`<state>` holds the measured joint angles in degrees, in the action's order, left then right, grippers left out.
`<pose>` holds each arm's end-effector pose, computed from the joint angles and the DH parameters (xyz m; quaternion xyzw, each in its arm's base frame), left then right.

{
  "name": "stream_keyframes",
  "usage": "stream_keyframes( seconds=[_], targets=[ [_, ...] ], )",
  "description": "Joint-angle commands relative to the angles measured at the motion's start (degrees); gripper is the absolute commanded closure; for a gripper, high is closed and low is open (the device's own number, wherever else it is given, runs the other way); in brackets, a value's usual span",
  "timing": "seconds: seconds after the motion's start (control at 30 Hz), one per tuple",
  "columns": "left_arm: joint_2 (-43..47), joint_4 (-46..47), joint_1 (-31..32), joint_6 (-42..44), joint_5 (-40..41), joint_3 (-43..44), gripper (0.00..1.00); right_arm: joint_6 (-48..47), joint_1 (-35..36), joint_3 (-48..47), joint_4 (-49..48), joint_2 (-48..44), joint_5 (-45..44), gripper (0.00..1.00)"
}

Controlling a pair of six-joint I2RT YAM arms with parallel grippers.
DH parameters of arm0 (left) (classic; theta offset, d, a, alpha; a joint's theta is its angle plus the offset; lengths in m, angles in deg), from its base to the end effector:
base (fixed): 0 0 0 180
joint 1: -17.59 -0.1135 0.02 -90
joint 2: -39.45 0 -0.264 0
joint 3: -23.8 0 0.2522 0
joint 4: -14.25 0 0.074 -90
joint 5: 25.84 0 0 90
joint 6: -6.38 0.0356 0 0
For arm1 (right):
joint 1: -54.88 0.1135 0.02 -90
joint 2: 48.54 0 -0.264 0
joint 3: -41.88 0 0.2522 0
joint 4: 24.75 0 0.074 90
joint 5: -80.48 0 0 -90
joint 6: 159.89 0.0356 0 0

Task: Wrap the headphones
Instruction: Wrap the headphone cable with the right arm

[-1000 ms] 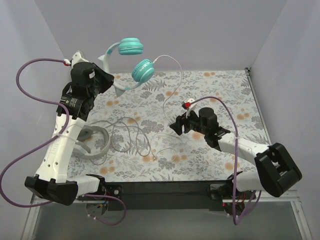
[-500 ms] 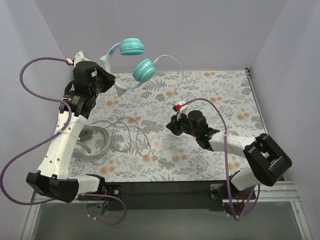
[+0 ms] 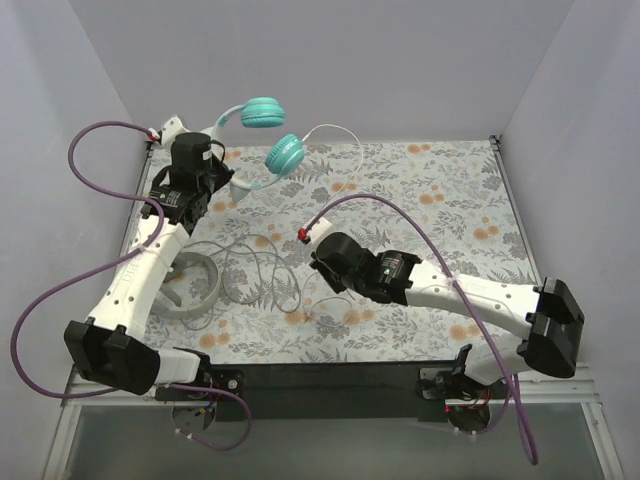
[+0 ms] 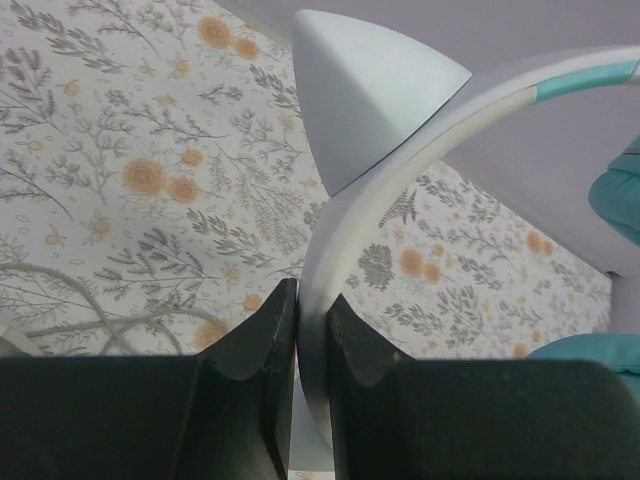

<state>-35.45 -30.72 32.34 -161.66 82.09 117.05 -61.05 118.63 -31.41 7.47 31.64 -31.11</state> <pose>0.2804 -0.0625 0.3994 -0.5107 0.6726 -0.2843 0.4539 0.1482 0.2709 0.2758 -0.3376 0.8242 0.1135 0.4403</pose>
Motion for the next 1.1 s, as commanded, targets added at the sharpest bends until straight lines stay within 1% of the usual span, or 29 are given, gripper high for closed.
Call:
stream_keyframes(
  seconds=[0.0,0.03,0.07,0.1,0.17,0.2,0.27,0.3,0.37,0.4,0.47,0.53,0.57,0.6,0.63,0.73,0.77,0.8,0.87,0.9,1.0,1.07],
  targets=[
    [0.54,6.41,2.21,1.74,7.36,-0.73,1.00,-0.93,5.14,-11.99,23.67,-1.53,-7.86,0.99],
    [0.10,6.76,3.26,3.32,10.51,-0.91,1.00,-1.54,5.94,-14.80,26.69,0.31,-7.16,0.99],
    [-0.25,7.38,5.80,4.29,12.80,-0.91,1.00,-3.29,6.82,-21.01,29.33,1.54,-6.03,0.99],
    [-0.51,7.56,7.04,4.91,14.39,-0.91,1.00,-3.83,8.74,-23.68,34.31,2.77,-7.32,0.99],
    [-0.87,8.61,9.76,5.96,17.73,-1.43,1.00,-5.06,9.82,-29.57,38.56,6.38,-6.81,0.99],
    [-0.69,8.96,9.95,5.88,17.58,-2.48,1.00,-6.54,10.34,-34.90,41.37,7.43,-6.63,0.99],
    [0.53,11.58,10.56,6.31,16.35,-4.33,1.00,-7.78,10.43,-38.89,43.23,9.55,-7.68,0.99],
    [0.97,12.47,10.83,6.67,16.34,-6.51,1.00,-8.66,10.35,-42.91,43.41,10.08,-8.73,0.99],
    [2.11,15.53,11.71,7.46,15.38,-8.37,1.00,-11.29,9.82,-47.50,44.20,11.83,-9.09,0.99],
    [3.51,16.95,12.15,8.60,14.42,-10.73,1.00,-13.13,8.95,-51.61,44.29,12.54,-8.39,0.99],
    [5.10,20.72,12.50,8.78,12.31,-13.11,1.00,-14.46,7.63,-55.59,44.29,14.56,-8.04,0.99],
    [7.65,23.19,12.85,9.66,9.59,-16.36,1.00,-16.65,5.08,-60.15,44.21,15.79,-4.19,0.99],
    [8.35,25.38,13.12,10.10,8.71,-17.33,1.00,-17.19,4.03,-61.66,43.86,16.14,-2.08,0.99],
    [8.97,26.36,13.38,10.80,8.35,-18.13,1.00,-17.63,2.89,-62.98,43.60,16.41,3.34,0.99],
    [10.19,27.24,13.56,11.59,7.56,-19.61,1.00,-17.98,0.61,-64.30,43.07,16.50,5.57,0.99],
    [12.92,30.84,14.26,12.82,5.72,-22.08,1.00,-18.42,-3.17,-65.45,40.87,16.32,12.16,0.99],
    [13.28,34.16,14.44,13.87,4.40,-23.40,1.00,-18.51,-3.80,-66.15,39.82,16.32,13.57,0.99],
    [13.54,34.71,14.52,14.23,3.87,-23.58,1.00,-18.42,-5.11,-66.42,39.20,16.32,16.46,0.99],
    [12.76,34.89,15.05,15.80,2.38,-23.32,1.00,-18.33,-6.00,-67.73,37.45,16.41,19.55,0.99],
    [12.41,34.98,15.23,16.25,2.28,-22.89,1.00,-18.07,-6.35,-68.43,36.92,16.58,23.13,0.99],
    [11.09,34.98,15.67,17.22,0.71,-22.09,1.00,-17.54,-6.62,-71.68,36.21,17.72,27.10,0.99],
    [10.30,34.28,15.75,16.87,1.22,-21.57,1.00,-17.37,-6.62,-72.57,35.43,17.90,27.91,0.99]
  ],
)
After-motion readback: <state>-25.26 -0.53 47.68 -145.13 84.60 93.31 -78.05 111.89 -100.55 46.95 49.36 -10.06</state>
